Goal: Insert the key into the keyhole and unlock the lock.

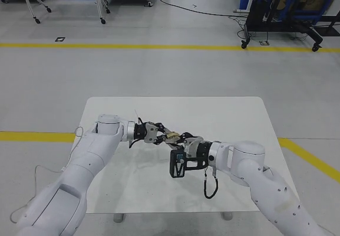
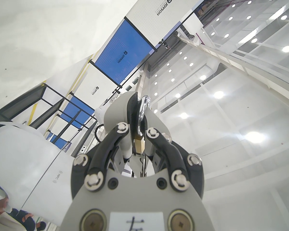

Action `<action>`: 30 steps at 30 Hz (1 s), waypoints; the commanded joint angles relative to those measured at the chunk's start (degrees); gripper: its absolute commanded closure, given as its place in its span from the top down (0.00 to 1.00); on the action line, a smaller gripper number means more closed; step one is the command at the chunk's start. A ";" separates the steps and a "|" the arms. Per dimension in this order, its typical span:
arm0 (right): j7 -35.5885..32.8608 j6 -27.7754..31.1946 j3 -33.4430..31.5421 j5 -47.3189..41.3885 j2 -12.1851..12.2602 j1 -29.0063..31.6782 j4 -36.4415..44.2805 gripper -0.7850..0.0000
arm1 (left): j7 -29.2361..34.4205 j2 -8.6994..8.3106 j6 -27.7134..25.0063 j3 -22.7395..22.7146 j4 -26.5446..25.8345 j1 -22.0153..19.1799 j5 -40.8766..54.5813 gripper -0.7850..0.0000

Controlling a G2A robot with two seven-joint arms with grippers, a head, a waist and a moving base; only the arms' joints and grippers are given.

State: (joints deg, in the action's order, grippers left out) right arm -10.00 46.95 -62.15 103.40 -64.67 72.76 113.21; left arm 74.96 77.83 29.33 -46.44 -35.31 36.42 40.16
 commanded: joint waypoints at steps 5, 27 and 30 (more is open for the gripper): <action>4.03 0.12 0.40 1.67 0.18 -1.60 -3.81 0.00 | 0.34 -0.11 -0.34 2.32 0.65 -0.71 1.79 0.00; 2.54 -0.73 2.42 1.35 0.16 -3.29 -6.57 0.00 | 0.75 -0.57 -0.76 6.12 2.07 -2.44 4.84 0.00; 2.49 -0.95 2.53 1.09 0.16 -3.42 -6.45 0.00 | 0.82 -0.61 -0.83 6.35 2.14 -2.55 4.73 0.00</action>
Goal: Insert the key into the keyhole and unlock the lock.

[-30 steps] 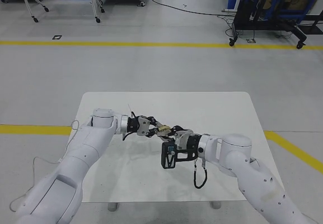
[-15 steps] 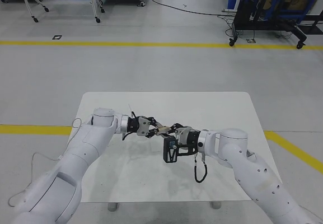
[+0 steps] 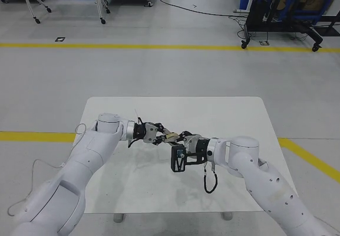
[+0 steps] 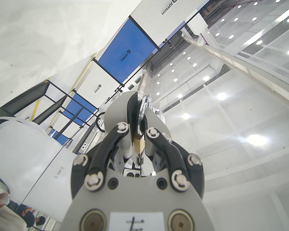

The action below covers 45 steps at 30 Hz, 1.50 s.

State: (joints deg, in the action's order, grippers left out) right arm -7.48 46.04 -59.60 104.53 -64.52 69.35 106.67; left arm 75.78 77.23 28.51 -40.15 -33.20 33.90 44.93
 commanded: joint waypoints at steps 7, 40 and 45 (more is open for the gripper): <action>-0.01 -0.07 -0.36 0.03 0.24 0.38 0.97 0.00 | -0.05 -0.09 0.05 0.16 0.13 -0.15 0.02 0.00; 0.02 -0.32 0.18 -1.69 0.41 -0.95 -0.96 0.00 | 0.65 -0.40 -0.65 0.68 -0.56 -0.04 -0.18 0.00; 0.17 -0.43 -0.04 -1.41 0.55 -0.91 -1.08 0.00 | 0.69 -0.47 -0.70 0.91 -0.59 0.00 0.33 0.00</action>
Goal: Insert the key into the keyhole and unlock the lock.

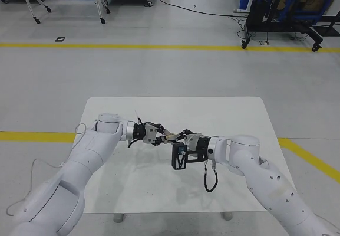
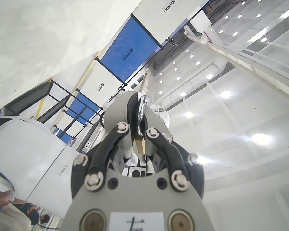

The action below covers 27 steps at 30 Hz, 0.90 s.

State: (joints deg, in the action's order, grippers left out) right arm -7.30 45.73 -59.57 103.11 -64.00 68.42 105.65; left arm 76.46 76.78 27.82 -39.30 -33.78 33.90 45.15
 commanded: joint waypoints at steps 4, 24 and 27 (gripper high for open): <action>-1.12 -0.25 0.05 0.90 0.11 0.18 0.18 0.00 | 0.16 -0.11 -0.16 0.29 -0.03 -0.11 0.21 0.00; -13.27 -1.45 4.01 -0.02 -0.97 -1.93 1.53 0.00 | 0.28 -0.33 -0.29 0.67 -0.52 -0.28 -0.70 0.00; -14.18 -1.65 4.30 -0.87 -1.15 -2.24 1.69 0.00 | 0.33 -0.34 -0.33 0.55 -0.52 -0.26 -0.72 0.00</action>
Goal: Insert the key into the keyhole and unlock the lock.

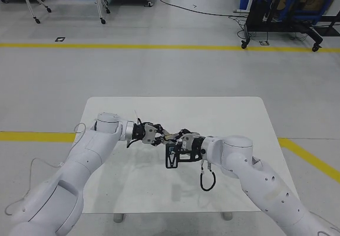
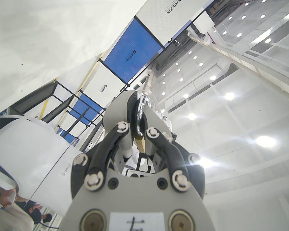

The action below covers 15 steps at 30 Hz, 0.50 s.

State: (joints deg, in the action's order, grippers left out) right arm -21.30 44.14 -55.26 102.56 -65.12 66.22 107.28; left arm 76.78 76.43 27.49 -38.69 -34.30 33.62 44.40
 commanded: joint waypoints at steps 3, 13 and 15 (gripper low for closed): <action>0.33 0.18 -0.40 -1.24 0.00 0.09 0.56 1.00 | -0.03 0.01 0.03 -0.20 -0.03 0.06 0.05 0.00; 4.34 -0.70 -3.35 -2.95 0.56 2.21 2.02 1.00 | -0.51 -0.09 0.51 -1.30 0.10 0.32 0.55 0.00; 4.34 -0.70 -3.35 -2.95 0.56 2.21 2.02 1.00 | -0.99 -0.13 0.56 -1.58 0.14 0.38 0.52 0.00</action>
State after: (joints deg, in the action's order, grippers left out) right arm -16.96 43.43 -58.62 99.59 -64.55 68.43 109.30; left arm 76.07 76.32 28.03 -40.13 -34.18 33.98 44.94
